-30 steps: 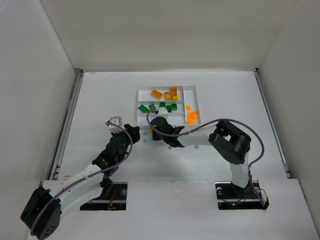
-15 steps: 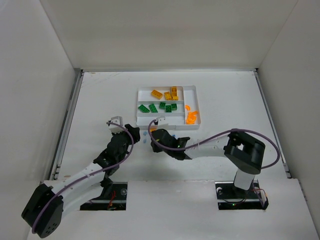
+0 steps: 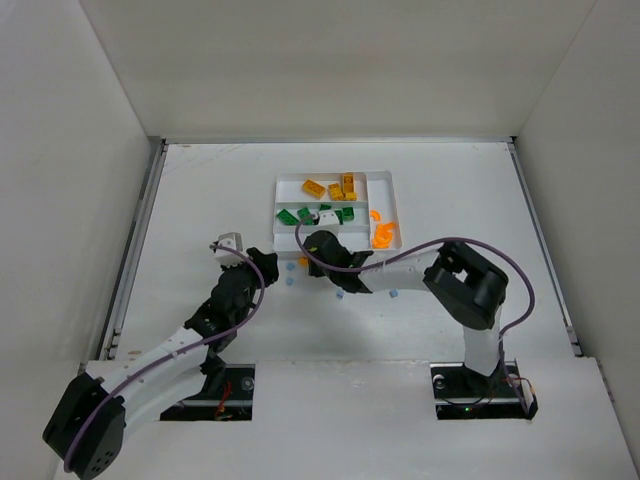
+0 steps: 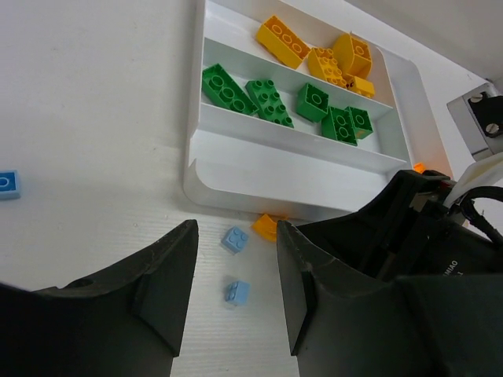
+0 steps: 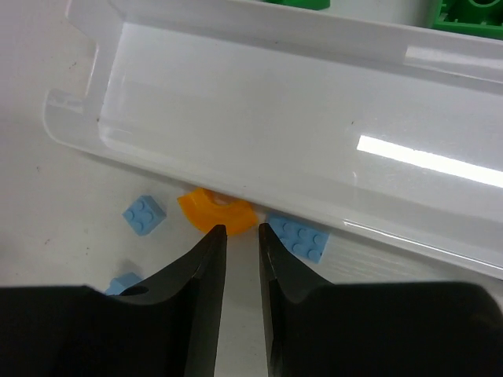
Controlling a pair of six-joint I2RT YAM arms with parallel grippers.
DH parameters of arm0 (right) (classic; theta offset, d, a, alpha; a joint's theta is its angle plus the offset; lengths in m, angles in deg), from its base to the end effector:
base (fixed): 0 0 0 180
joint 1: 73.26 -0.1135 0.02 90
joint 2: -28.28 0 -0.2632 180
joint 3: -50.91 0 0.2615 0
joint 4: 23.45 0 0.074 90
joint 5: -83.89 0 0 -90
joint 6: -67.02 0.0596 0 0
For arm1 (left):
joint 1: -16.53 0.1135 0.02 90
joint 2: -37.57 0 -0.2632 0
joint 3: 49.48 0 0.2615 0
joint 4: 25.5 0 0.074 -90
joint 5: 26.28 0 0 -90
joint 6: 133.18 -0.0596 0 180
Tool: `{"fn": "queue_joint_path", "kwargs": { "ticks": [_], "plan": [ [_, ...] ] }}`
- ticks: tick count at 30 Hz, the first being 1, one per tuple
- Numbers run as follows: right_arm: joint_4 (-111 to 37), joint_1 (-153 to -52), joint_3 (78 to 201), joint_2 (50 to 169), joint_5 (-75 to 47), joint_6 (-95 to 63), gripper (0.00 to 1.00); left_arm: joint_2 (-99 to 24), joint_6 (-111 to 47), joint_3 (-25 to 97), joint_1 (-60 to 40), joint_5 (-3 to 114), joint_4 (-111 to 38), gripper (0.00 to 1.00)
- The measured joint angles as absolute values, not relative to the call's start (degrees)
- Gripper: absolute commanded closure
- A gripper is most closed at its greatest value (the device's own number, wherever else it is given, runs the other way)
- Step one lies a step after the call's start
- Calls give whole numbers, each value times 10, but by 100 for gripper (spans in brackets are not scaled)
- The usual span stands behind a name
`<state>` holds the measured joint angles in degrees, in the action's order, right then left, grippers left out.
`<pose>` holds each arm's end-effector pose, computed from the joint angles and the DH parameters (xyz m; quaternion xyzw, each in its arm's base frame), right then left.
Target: Sort the legos into containers by color
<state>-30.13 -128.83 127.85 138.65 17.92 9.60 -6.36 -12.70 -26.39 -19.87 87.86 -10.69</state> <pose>0.2621 0.3394 0.1334 -0.0907 0.8866 0.1513 0.4277 0.1775 -0.1006 0.1896 -0.1022 0.7331 -0.2308 0.6315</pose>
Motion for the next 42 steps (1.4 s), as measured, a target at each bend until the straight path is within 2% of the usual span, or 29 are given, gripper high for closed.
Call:
{"fn": "queue_joint_path", "kwargs": {
  "ticks": [18,28,32,37,42],
  "plan": [
    [-281,-1316,1306,1422,190,108,67,-70,-126,-264,-202,875,-107,59],
    [-288,-1377,1230,1354,190,155,66,-69,-126,-264,-205,875,-107,59],
    [-302,-1382,1207,1311,194,165,60,-69,-125,-264,-208,875,-106,59],
    [-311,-1382,1198,1265,208,171,40,-70,-124,-264,-210,875,-106,59],
    [-320,-1382,1209,1289,210,179,36,-70,-123,-264,-209,875,-106,59]
  ]
}}
